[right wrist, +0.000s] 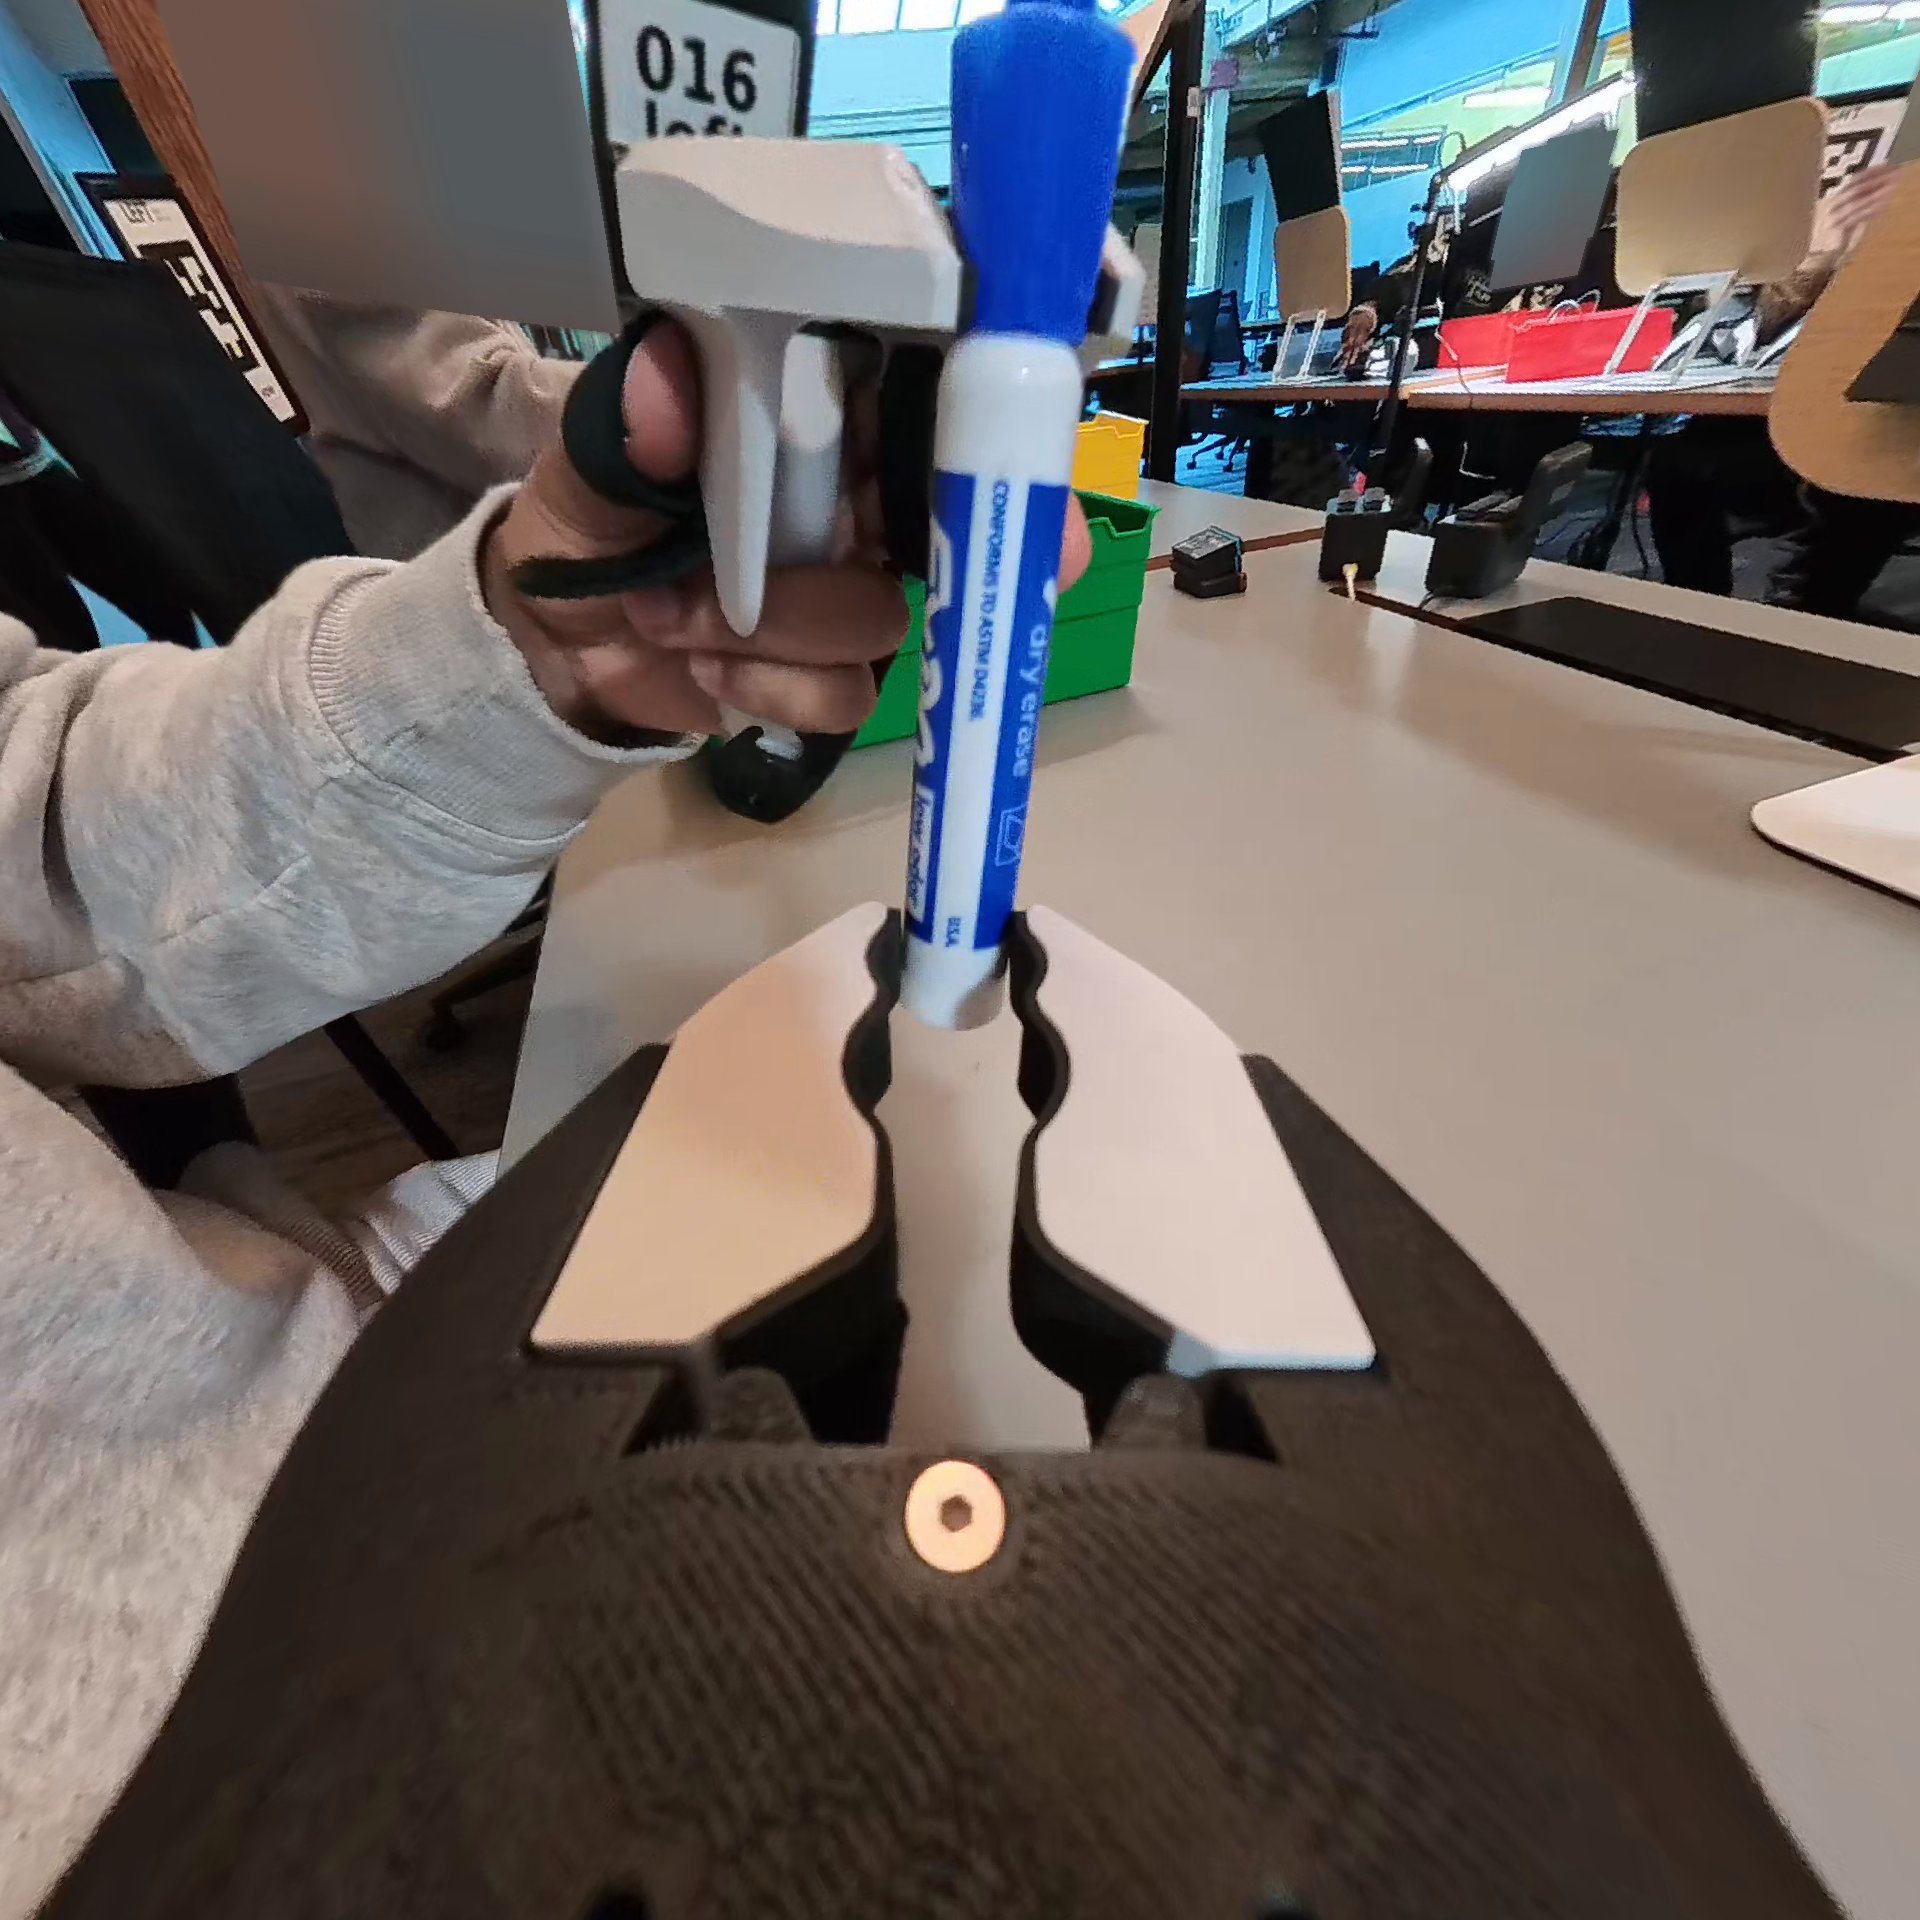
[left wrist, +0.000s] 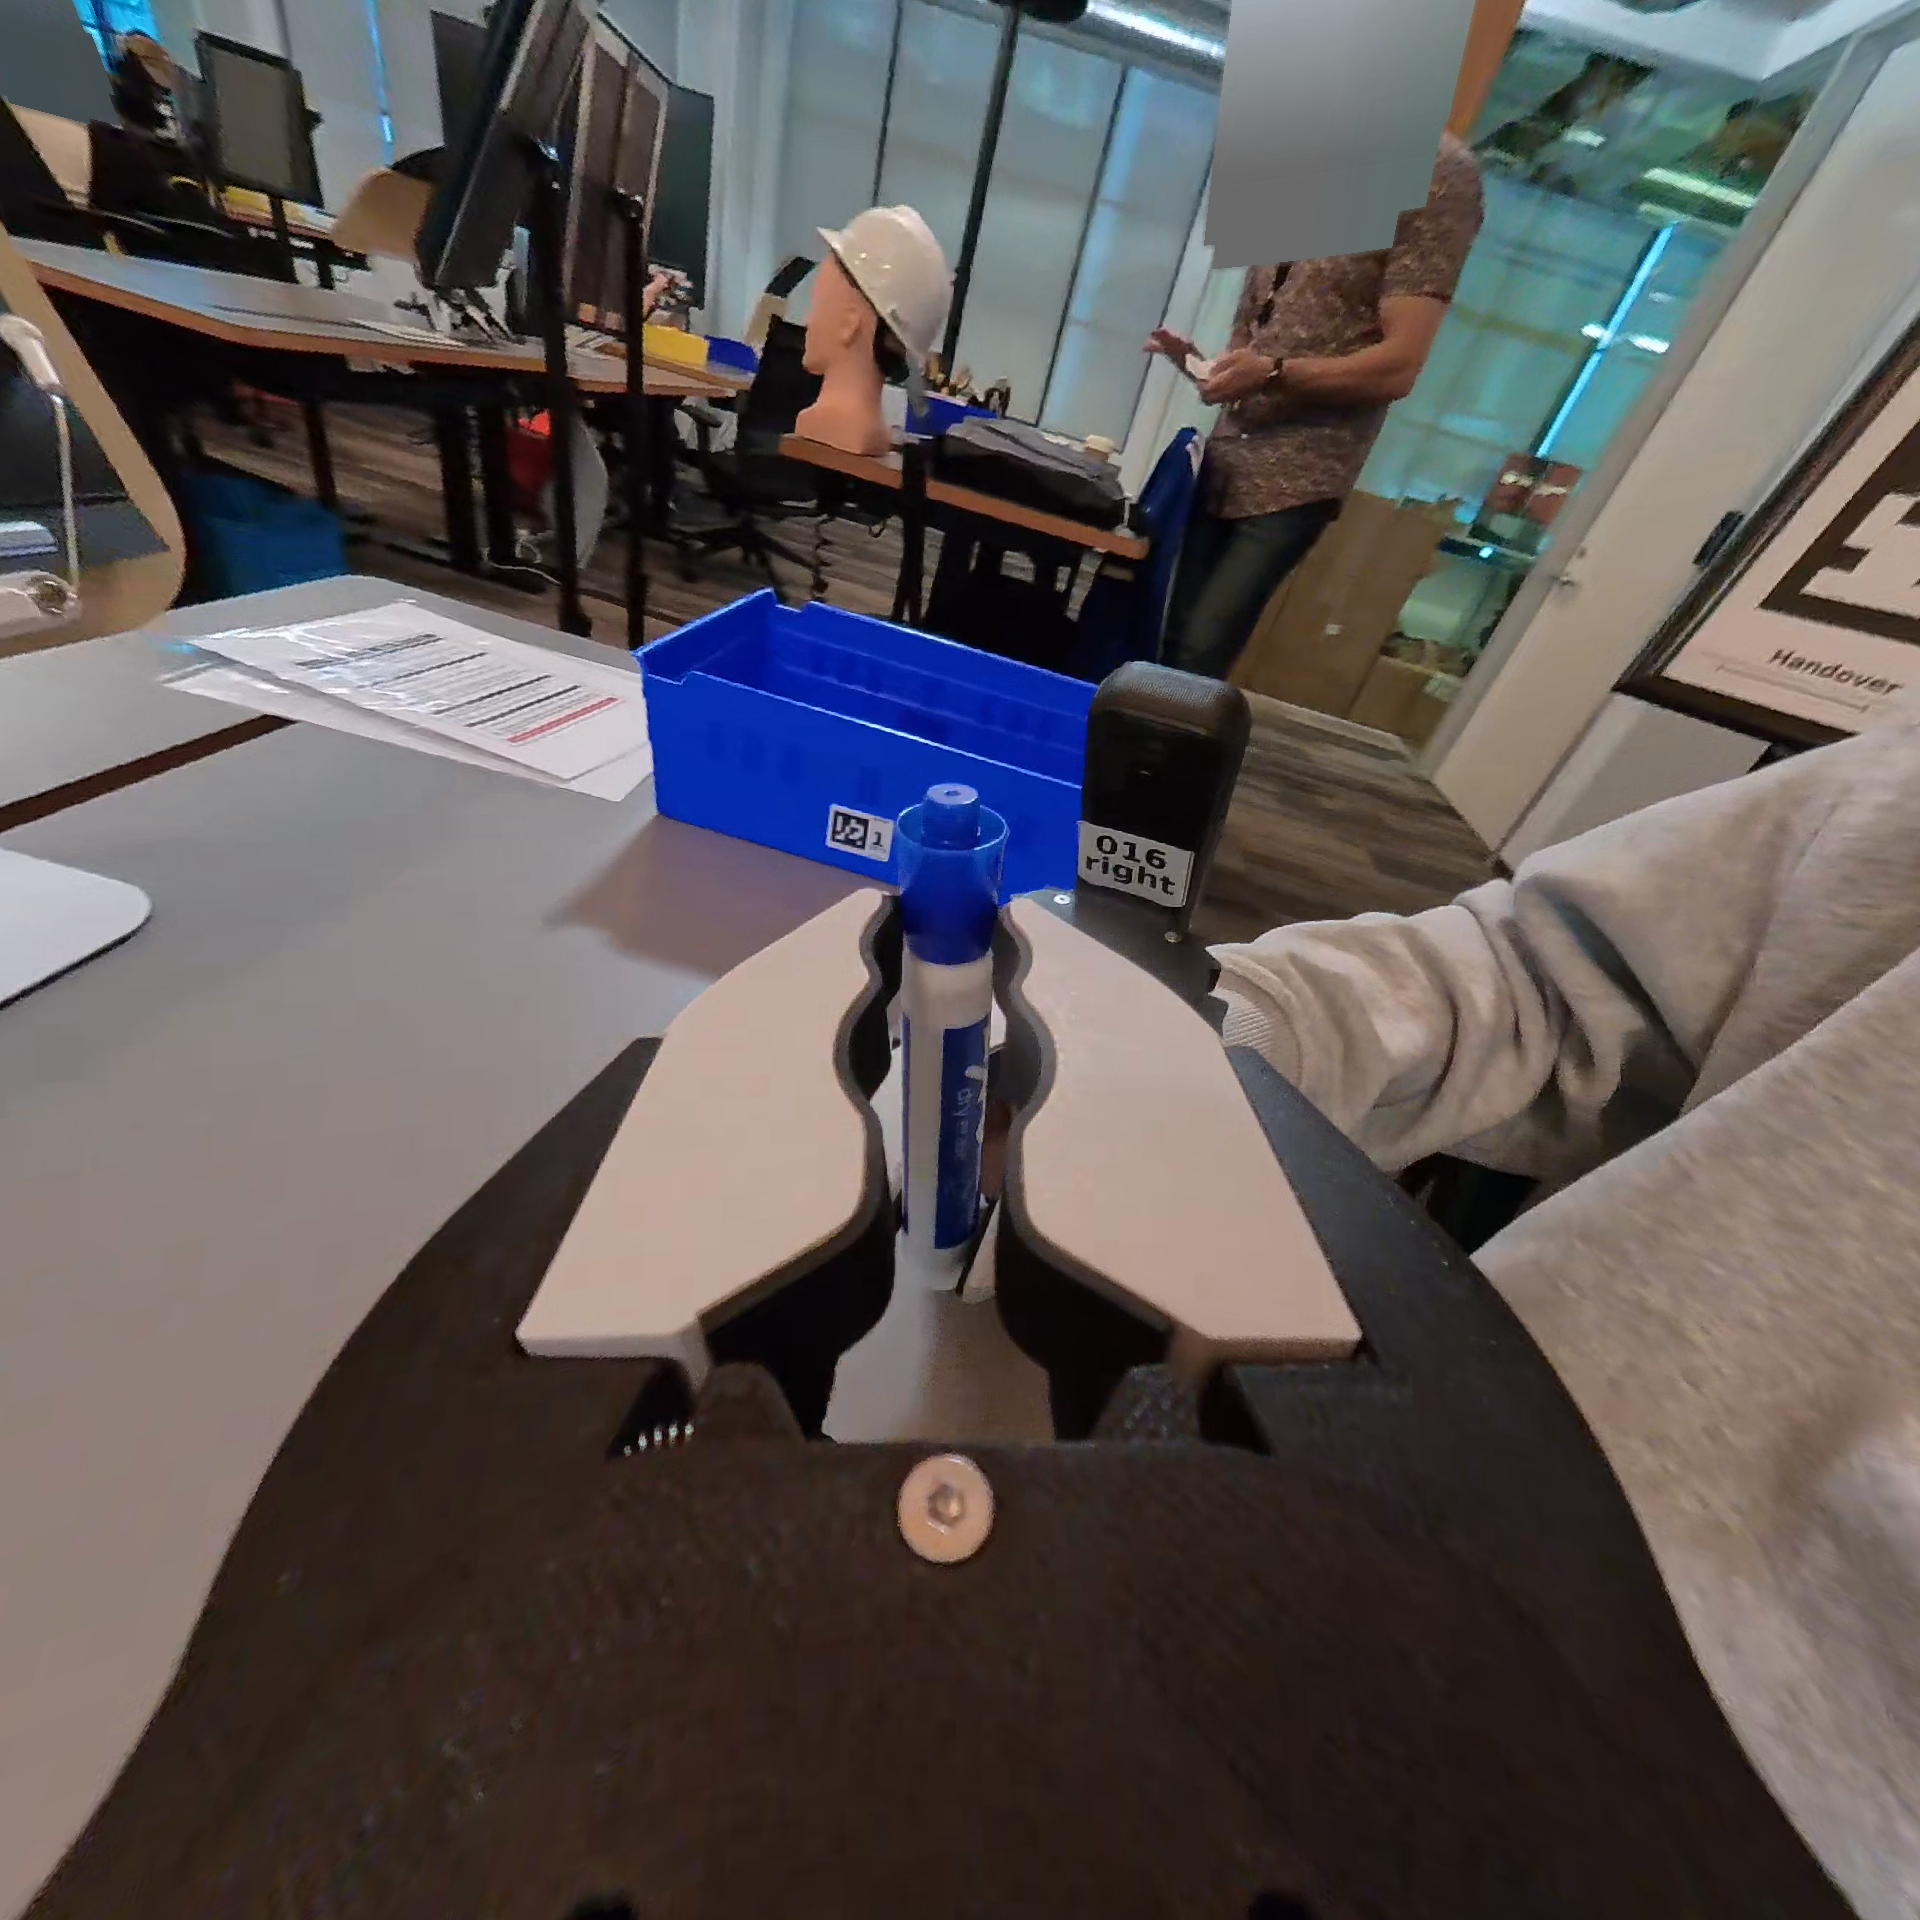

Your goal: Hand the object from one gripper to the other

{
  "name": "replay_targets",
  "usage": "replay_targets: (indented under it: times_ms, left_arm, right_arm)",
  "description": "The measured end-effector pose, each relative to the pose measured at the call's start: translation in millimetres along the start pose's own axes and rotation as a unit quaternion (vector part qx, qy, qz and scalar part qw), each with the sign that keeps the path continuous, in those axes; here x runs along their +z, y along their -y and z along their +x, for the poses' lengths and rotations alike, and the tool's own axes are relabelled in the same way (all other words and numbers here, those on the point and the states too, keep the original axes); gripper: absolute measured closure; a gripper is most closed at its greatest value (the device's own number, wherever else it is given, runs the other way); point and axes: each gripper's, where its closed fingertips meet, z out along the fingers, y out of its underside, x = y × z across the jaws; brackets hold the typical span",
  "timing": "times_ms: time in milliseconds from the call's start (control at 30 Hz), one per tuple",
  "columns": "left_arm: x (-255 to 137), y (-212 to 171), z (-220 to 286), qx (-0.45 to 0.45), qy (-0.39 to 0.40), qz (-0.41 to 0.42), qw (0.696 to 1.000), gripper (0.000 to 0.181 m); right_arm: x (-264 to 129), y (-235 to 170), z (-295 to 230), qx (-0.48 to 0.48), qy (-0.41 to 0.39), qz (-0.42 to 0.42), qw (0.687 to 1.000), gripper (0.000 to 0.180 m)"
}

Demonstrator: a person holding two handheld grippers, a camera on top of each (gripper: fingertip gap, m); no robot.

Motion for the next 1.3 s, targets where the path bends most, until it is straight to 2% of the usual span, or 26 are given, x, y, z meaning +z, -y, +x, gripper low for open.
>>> replay_targets:
  times_ms: [300, 367, 400, 467, 633, 1133, 1300]
  left_arm:
    - [0, 1, -2, -0.034, -0.028, 0.036, 0.998, 0.161]
    - [2, 1, -3, -0.033, -0.017, 0.042, 0.998, 0.130]
    - [5, -2, -3, -0.030, -0.014, 0.036, 0.999, 0.121]
    - [9, -10, -3, -0.021, -0.008, 0.020, 1.000, 0.120]
    - [18, -29, 2, -0.020, -0.024, -0.015, 0.999, 0.131]
    - [21, -34, -4, -0.034, -0.016, 0.007, 0.999, 0.161]
    - [21, -38, -9, -0.016, -0.001, 0.002, 1.000, 0.161]
  right_arm:
    - [-3, 1, 2, 0.019, 0.004, 0.013, 1.000, 0.159]
    - [-4, 6, 3, 0.031, 0.007, 0.029, 0.999, 0.159]
    - [-5, 10, 4, 0.038, 0.008, 0.039, 0.998, 0.159]
    - [-8, 16, 8, 0.054, 0.005, 0.060, 0.997, 0.159]
    - [-17, 23, 21, 0.076, -0.004, 0.087, 0.993, 0.159]
    - [-11, 18, 11, 0.032, -0.003, 0.063, 0.998, 0.159]
    - [-10, 13, 15, 0.044, -0.003, 0.049, 0.998, 0.159]
